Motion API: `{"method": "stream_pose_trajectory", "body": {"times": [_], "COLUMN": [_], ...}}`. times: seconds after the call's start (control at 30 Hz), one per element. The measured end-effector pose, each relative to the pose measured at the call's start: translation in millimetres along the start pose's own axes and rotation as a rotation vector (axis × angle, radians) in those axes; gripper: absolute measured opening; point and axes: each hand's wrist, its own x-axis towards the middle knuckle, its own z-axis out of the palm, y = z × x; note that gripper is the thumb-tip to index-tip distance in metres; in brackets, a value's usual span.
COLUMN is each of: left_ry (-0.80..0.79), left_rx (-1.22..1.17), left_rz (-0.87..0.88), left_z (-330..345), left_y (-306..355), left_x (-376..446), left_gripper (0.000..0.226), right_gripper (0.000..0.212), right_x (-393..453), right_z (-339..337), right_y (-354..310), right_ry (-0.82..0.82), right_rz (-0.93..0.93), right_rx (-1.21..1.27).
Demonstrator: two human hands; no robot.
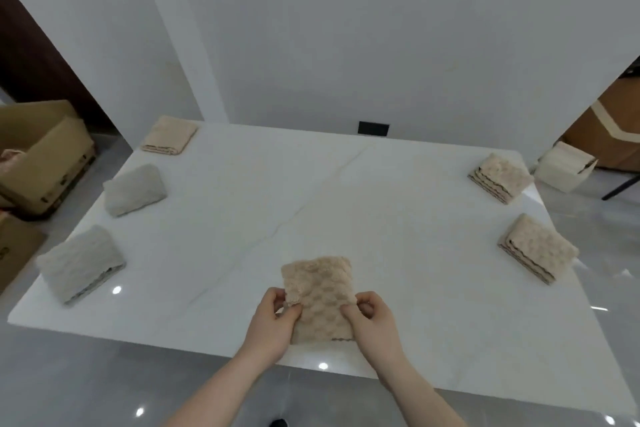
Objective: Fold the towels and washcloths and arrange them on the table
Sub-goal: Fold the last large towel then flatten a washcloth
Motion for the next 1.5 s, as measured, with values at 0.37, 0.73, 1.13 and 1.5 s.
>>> {"method": "stream_pose_trajectory", "body": {"times": [0.37, 0.73, 1.13, 1.5], "left_ry": [-0.091, -0.224, -0.135, -0.103], "left_rx": [-0.162, 0.085, 0.06, -0.032], "left_rz": [-0.116, 0.025, -0.132, -0.274], "left_z": [3, 68, 238, 411], "left_y": [45, 76, 74, 60], "left_x": [-81, -62, -57, -86], "left_gripper": [0.031, 0.035, 0.026, 0.023], "right_gripper": [0.032, 0.035, 0.027, 0.034], "right_x": [-66, -43, 21, 62], "right_z": [-65, -132, -294, -427], "right_y": [-51, -52, -18, 38], "right_ry": [-0.096, -0.066, -0.152, -0.191], "right_rz": [0.083, 0.097, 0.093, 0.118], "right_rx": [-0.013, -0.121, -0.316, -0.582]}}
